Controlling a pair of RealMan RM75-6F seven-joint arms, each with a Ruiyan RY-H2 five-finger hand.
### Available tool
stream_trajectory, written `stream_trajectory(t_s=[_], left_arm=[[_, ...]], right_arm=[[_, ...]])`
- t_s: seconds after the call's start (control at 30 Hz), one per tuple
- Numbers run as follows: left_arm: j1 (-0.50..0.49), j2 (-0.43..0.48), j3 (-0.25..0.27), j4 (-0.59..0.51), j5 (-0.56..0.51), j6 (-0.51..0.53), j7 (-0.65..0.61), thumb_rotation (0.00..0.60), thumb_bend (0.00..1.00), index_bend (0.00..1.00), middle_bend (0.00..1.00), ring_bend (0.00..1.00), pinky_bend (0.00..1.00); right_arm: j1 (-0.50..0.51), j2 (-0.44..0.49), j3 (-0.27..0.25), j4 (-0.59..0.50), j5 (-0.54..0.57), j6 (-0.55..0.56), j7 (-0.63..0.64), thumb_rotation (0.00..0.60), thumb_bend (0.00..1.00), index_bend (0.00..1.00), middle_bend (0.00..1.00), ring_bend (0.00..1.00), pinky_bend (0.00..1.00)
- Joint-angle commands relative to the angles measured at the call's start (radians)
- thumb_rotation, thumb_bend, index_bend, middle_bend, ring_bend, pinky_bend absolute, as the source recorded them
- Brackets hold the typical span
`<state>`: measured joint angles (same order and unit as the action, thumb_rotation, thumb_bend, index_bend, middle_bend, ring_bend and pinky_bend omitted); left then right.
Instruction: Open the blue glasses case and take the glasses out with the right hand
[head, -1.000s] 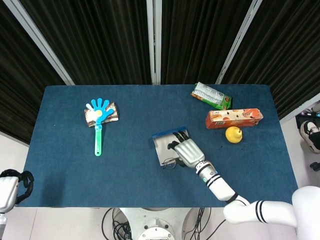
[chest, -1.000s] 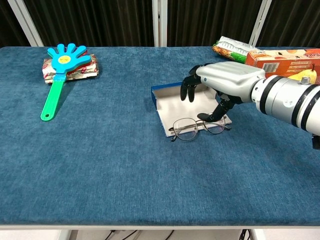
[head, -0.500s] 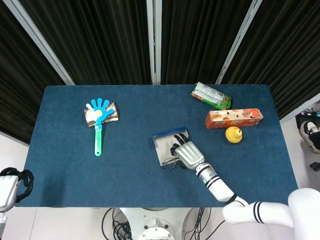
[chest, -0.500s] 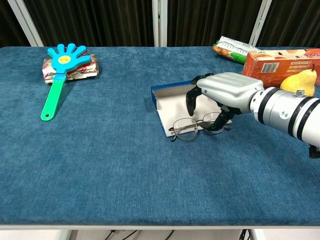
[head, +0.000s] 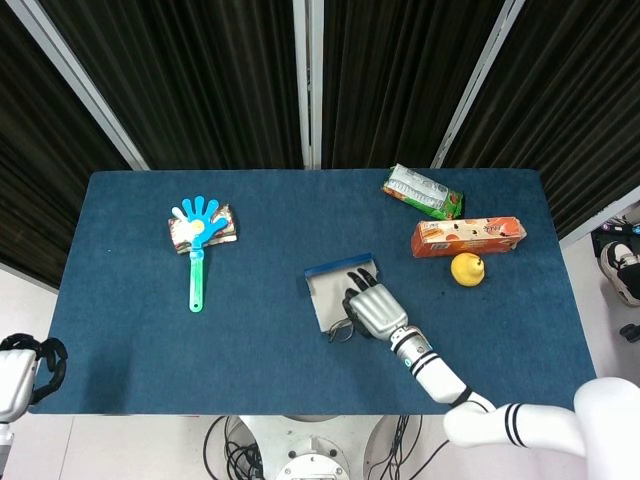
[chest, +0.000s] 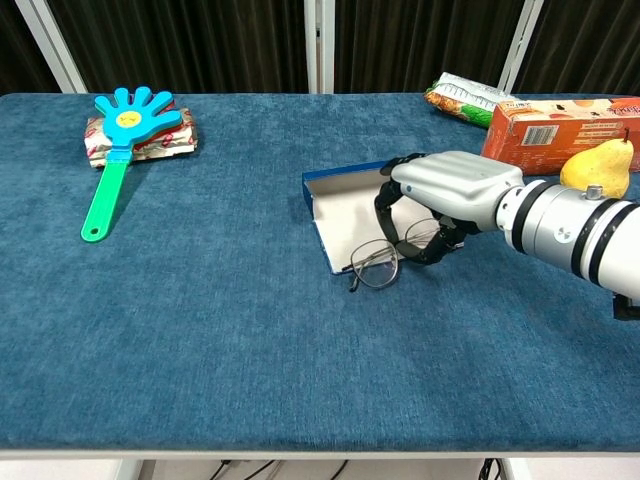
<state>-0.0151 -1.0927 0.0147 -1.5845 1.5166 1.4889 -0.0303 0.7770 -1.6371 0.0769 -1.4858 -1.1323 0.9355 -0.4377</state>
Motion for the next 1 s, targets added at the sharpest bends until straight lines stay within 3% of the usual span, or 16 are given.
stream_trajectory(t_s=[0.03, 0.23, 0.4, 0.5, 0.6, 0.67, 0.77, 0.8, 1.0], left_arm=[[-0.001, 0.001, -0.001, -0.002, 0.000, 0.000, 0.001, 0.600, 0.49, 0.61, 0.64, 0.46, 0.28], [-0.002, 0.003, -0.002, -0.006, -0.002, -0.002, 0.008, 0.600, 0.49, 0.61, 0.64, 0.46, 0.28], [-0.003, 0.004, -0.003, -0.009, -0.003, -0.002, 0.009, 0.600, 0.49, 0.61, 0.64, 0.46, 0.28], [-0.003, 0.006, -0.004, -0.009, -0.005, -0.003, 0.007, 0.600, 0.49, 0.61, 0.64, 0.46, 0.28], [-0.004, 0.007, -0.004, -0.010, -0.005, -0.004, 0.005, 0.600, 0.49, 0.58, 0.64, 0.46, 0.28], [-0.005, 0.008, -0.004, -0.011, -0.005, -0.005, 0.006, 0.600, 0.49, 0.58, 0.64, 0.46, 0.28], [-0.005, 0.009, -0.004, -0.013, -0.006, -0.006, 0.006, 0.600, 0.49, 0.58, 0.64, 0.46, 0.28], [-0.006, 0.010, -0.004, -0.014, -0.006, -0.006, 0.006, 0.600, 0.50, 0.58, 0.64, 0.46, 0.28], [-0.006, 0.012, -0.005, -0.017, -0.007, -0.007, 0.010, 0.600, 0.49, 0.58, 0.64, 0.46, 0.28]], right_arm=[[-0.007, 0.024, -0.007, -0.039, -0.050, 0.011, 0.029, 0.600, 0.49, 0.74, 0.35, 0.05, 0.00], [-0.004, 0.049, -0.008, -0.118, -0.183, 0.042, 0.085, 0.600, 0.50, 0.76, 0.37, 0.05, 0.00], [0.054, -0.013, 0.018, -0.101, -0.205, -0.021, 0.073, 0.600, 0.49, 0.76, 0.36, 0.05, 0.00], [0.086, -0.059, 0.034, -0.070, -0.197, -0.056, 0.051, 0.600, 0.47, 0.71, 0.35, 0.05, 0.00], [0.111, -0.102, 0.049, -0.051, -0.164, -0.081, 0.008, 0.600, 0.39, 0.57, 0.32, 0.05, 0.00], [0.121, -0.113, 0.051, -0.045, -0.143, -0.090, -0.033, 0.600, 0.37, 0.40, 0.29, 0.04, 0.00], [0.130, -0.103, 0.048, -0.068, -0.076, -0.102, -0.128, 0.600, 0.35, 0.07, 0.17, 0.00, 0.00], [0.128, -0.096, 0.048, -0.081, -0.063, -0.094, -0.145, 0.600, 0.34, 0.01, 0.14, 0.00, 0.00], [0.052, 0.021, 0.030, -0.198, -0.079, 0.033, -0.152, 0.600, 0.33, 0.00, 0.07, 0.00, 0.00]])
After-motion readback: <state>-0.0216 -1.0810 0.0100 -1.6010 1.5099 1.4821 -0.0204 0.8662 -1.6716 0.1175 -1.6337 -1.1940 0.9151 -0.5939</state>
